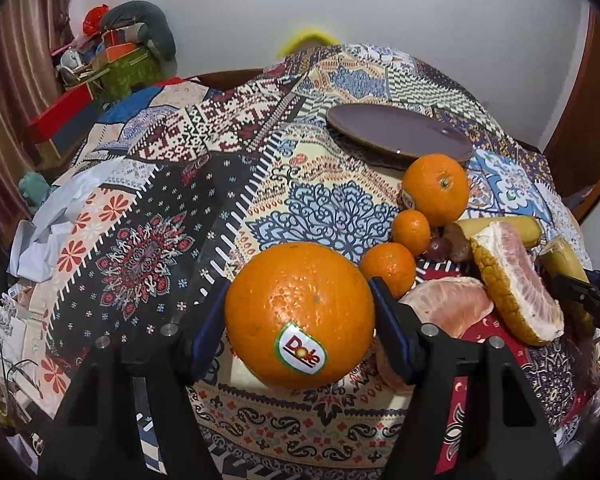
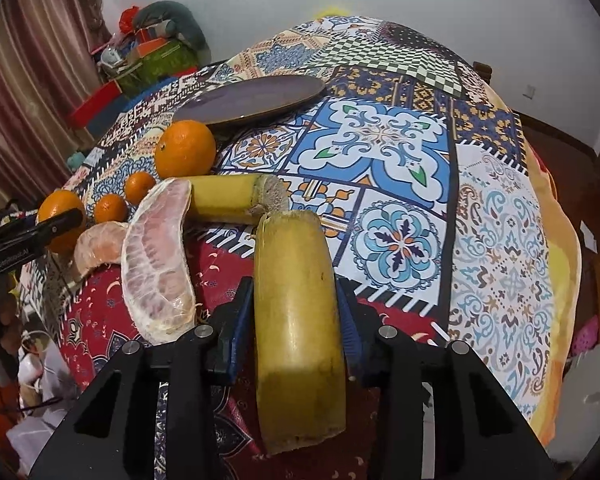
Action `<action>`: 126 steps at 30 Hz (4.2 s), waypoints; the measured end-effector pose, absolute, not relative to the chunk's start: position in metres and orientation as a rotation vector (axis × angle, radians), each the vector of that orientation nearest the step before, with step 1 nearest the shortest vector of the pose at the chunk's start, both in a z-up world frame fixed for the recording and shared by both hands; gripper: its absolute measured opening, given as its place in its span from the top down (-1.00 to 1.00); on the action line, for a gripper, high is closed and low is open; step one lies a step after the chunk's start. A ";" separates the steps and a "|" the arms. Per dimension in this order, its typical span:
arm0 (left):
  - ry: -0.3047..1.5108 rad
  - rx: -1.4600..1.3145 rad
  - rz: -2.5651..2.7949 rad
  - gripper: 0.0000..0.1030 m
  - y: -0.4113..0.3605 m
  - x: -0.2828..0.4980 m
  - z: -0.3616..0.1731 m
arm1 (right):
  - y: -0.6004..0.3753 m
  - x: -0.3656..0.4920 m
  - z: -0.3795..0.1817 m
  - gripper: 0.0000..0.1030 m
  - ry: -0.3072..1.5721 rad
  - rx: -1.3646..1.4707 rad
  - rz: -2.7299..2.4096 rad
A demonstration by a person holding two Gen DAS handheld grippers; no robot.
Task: Organize fruits
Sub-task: 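Close the right tool on the yellow cylinder while the left tool grasps the Dole orange, then carry the yellow cylinder and Dole orange over the dark plate with both tools, then open both tools to set the orange and cylinder on the plate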
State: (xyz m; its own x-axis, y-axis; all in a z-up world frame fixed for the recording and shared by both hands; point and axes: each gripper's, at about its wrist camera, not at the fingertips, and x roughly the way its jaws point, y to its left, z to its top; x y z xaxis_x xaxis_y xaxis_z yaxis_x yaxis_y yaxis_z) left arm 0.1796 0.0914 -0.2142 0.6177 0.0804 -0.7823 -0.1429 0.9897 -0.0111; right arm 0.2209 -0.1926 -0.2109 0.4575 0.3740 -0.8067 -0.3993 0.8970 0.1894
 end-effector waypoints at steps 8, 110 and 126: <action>0.815 -0.077 0.115 -0.32 0.086 0.175 -0.185 | -0.197 0.217 -0.182 0.31 0.904 -0.003 0.469; 0.929 -0.043 -0.005 -0.33 0.067 0.416 -0.222 | -0.070 0.434 -0.198 0.32 0.969 -0.204 0.567; 0.842 -0.055 -0.008 -0.33 0.068 0.368 -0.182 | -0.092 0.384 -0.152 0.28 0.865 -0.144 0.601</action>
State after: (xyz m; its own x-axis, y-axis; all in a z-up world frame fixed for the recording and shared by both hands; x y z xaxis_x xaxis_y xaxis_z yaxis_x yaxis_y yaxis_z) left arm 0.3678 0.0677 -0.1820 0.6661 -0.0286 -0.7453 -0.0150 0.9985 -0.0518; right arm 0.3843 -0.0917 -0.1523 0.4953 0.4374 -0.7506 -0.5506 0.8264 0.1183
